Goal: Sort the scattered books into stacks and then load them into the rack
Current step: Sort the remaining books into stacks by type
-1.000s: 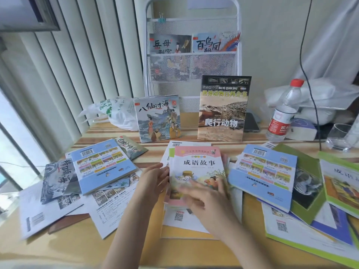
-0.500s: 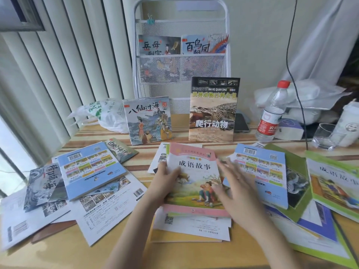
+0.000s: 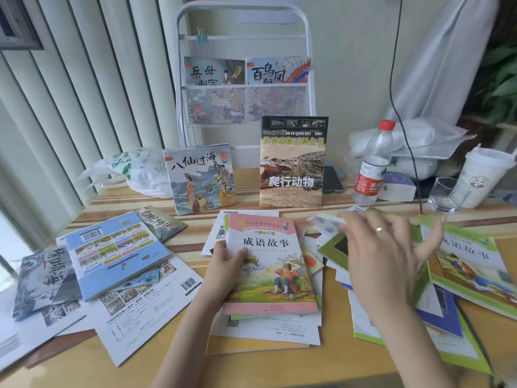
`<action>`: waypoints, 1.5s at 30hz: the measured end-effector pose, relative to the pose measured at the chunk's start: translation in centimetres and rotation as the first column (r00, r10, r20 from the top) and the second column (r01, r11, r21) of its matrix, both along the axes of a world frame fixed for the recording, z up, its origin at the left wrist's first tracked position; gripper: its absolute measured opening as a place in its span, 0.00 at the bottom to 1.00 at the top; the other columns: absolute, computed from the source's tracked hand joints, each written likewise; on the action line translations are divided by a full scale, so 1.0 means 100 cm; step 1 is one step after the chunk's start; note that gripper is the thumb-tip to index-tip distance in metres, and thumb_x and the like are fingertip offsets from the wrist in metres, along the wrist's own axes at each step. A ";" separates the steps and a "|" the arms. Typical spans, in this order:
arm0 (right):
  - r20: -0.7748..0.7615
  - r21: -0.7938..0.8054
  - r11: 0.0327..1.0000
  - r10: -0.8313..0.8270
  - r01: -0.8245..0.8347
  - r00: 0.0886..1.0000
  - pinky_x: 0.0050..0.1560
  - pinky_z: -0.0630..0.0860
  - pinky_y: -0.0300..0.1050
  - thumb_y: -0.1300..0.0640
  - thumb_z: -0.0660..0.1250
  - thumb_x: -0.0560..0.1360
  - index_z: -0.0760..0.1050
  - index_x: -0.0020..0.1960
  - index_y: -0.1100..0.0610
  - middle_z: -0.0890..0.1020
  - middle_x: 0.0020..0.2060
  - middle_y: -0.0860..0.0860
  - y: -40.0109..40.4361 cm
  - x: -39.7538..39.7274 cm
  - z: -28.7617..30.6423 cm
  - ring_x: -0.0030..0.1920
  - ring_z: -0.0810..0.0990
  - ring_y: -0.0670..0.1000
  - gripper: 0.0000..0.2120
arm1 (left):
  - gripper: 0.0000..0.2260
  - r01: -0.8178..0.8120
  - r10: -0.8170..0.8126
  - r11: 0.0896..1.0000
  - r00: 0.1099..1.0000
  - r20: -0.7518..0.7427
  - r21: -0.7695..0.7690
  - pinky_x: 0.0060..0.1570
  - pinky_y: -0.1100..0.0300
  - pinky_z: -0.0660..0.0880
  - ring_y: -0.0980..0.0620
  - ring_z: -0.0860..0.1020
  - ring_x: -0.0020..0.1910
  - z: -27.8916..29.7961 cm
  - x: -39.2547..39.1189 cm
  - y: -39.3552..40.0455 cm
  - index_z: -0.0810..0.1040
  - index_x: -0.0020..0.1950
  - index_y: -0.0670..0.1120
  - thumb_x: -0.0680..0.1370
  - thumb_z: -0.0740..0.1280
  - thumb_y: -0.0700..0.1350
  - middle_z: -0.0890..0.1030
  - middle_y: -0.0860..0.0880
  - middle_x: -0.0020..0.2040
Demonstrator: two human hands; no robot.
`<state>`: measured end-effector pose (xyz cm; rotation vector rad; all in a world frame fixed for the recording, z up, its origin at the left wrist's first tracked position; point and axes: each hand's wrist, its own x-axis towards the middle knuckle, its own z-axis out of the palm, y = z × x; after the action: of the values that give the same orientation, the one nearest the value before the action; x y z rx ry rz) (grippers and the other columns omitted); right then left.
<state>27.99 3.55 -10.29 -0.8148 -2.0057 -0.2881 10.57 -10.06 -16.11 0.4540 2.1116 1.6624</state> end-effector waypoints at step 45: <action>0.410 -0.568 0.617 -0.362 0.545 0.837 0.51 0.72 0.48 0.46 0.54 0.80 0.68 0.65 0.63 0.75 0.61 0.60 0.119 0.074 -0.078 0.60 0.75 0.59 0.23 | 0.27 0.331 -0.412 0.900 0.858 0.308 0.283 0.54 0.42 0.78 0.44 0.82 0.49 -0.006 0.069 0.149 0.62 0.69 0.46 0.75 0.71 0.43 0.80 0.43 0.56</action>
<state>35.41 15.43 -18.09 -1.8627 -2.1222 0.0739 17.44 4.80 -16.69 0.5392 1.4698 1.6063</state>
